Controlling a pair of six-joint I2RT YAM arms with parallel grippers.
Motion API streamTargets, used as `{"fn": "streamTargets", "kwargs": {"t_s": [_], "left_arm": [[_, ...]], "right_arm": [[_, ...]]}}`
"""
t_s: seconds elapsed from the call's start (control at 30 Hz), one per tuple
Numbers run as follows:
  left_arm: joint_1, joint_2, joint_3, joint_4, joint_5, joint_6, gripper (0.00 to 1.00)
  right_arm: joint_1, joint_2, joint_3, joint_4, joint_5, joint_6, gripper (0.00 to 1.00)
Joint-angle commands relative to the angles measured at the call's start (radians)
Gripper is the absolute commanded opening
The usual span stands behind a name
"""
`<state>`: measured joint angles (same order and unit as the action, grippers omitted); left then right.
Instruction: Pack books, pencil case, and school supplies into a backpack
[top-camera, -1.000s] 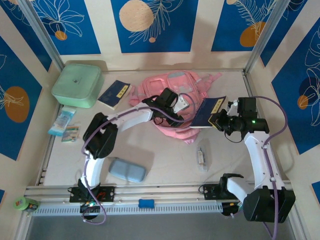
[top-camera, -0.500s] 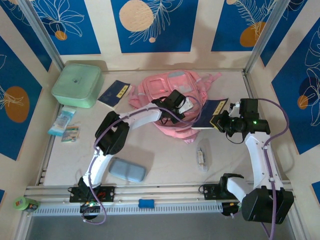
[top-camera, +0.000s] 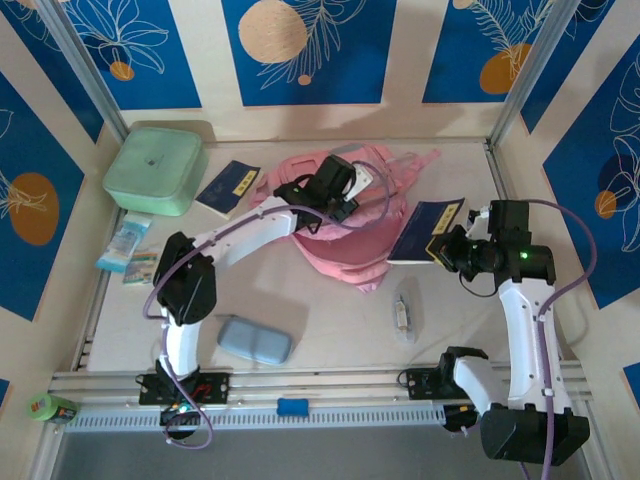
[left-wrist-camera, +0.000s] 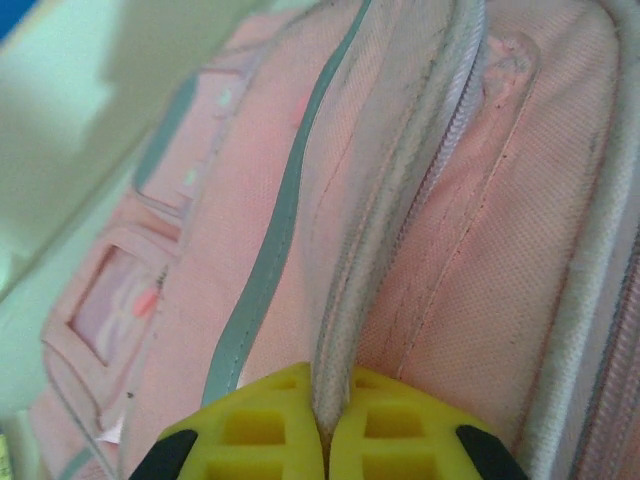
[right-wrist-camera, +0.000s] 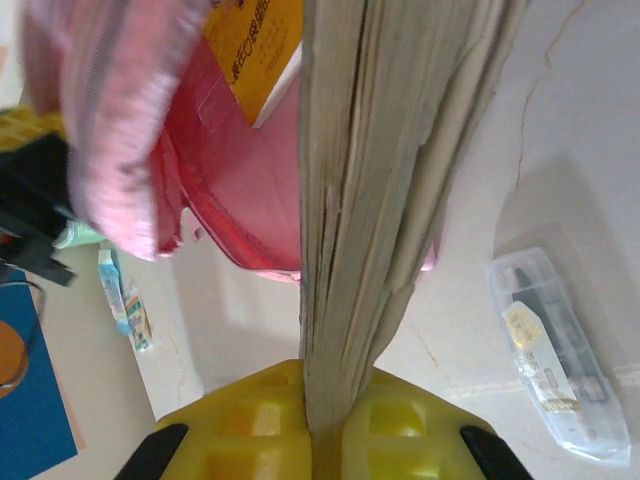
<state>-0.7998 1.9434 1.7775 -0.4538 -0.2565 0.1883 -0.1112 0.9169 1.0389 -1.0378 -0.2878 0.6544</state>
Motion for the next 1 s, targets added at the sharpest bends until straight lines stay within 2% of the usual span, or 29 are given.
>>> {"fn": "streamTargets", "kwargs": {"t_s": [0.0, 0.07, 0.2, 0.3, 0.4, 0.6, 0.7, 0.8, 0.9, 0.97], "left_arm": [[0.019, -0.088, 0.072, 0.002, -0.041, -0.069, 0.00], [0.022, -0.115, 0.068, 0.019, -0.014, -0.072, 0.00], [0.029, -0.141, 0.071, 0.020, 0.019, -0.084, 0.00], [0.033, -0.149, 0.071, 0.009, 0.055, -0.098, 0.00], [0.034, -0.164, 0.060, 0.016, 0.060, -0.116, 0.00], [0.039, -0.167, 0.053, 0.027, 0.060, -0.143, 0.00], [0.044, -0.169, 0.051, 0.027, 0.085, -0.156, 0.00], [0.048, -0.170, 0.048, 0.028, 0.085, -0.157, 0.00], [0.051, -0.176, 0.034, 0.031, 0.106, -0.156, 0.00], [0.051, -0.183, 0.017, 0.043, 0.115, -0.160, 0.00]], "right_arm": [[0.041, -0.008, -0.062, 0.047, -0.122, 0.013, 0.00], [0.095, 0.017, -0.114, 0.168, -0.219, 0.050, 0.00], [0.240, 0.129, -0.153, 0.420, -0.242, 0.102, 0.00], [0.254, 0.247, -0.183, 0.674, -0.312, 0.171, 0.00], [0.275, 0.398, -0.159, 0.845, -0.318, 0.188, 0.00], [0.305, 0.680, -0.052, 0.989, -0.268, 0.155, 0.03], [0.296, 0.779, 0.011, 0.948, -0.229, 0.109, 0.16], [0.282, 0.811, 0.033, 0.869, -0.195, 0.061, 0.31], [0.292, 0.736, -0.005, 0.775, -0.078, 0.025, 0.47], [0.310, 0.665, -0.039, 0.683, 0.062, 0.034, 0.49]]}}
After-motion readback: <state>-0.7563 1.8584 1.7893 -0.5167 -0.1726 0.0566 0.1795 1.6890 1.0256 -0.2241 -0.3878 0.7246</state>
